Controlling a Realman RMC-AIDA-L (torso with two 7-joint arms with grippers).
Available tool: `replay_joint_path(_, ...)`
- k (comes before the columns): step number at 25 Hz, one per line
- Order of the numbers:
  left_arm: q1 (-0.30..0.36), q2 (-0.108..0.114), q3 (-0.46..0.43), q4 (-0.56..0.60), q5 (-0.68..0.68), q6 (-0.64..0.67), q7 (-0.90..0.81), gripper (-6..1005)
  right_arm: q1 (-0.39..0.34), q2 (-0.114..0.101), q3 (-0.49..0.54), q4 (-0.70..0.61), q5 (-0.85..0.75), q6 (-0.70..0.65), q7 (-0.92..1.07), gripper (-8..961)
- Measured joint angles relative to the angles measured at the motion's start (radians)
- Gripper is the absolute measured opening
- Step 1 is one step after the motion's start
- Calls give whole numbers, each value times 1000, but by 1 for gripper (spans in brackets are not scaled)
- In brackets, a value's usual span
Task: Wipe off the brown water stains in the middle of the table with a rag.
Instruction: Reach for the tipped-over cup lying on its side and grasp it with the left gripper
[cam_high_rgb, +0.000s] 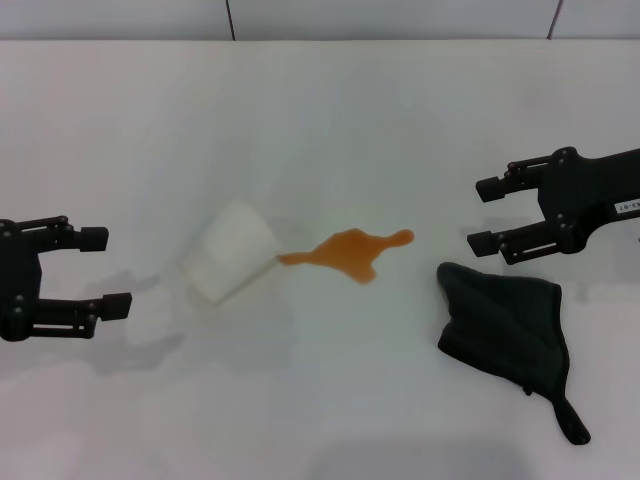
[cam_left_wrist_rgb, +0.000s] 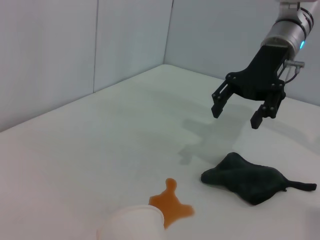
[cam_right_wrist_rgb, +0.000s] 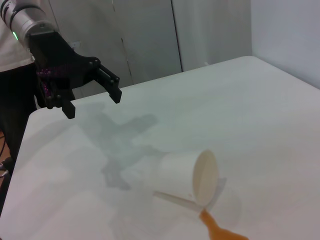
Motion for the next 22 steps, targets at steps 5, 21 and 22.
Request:
replay_joint_path(5, 0, 0, 2, 0, 0, -1, 0, 880, 0, 0, 0, 0, 0, 1, 0, 748)
replay_joint_path(21, -37, 13, 4, 16, 11, -16, -110, 881, -7, 4, -7, 0, 0, 5, -3, 747)
replay_joint_path(22, -55, 19, 4, 16, 28, -18, -146, 882, -7, 4, -7, 0, 0, 5, -3, 747)
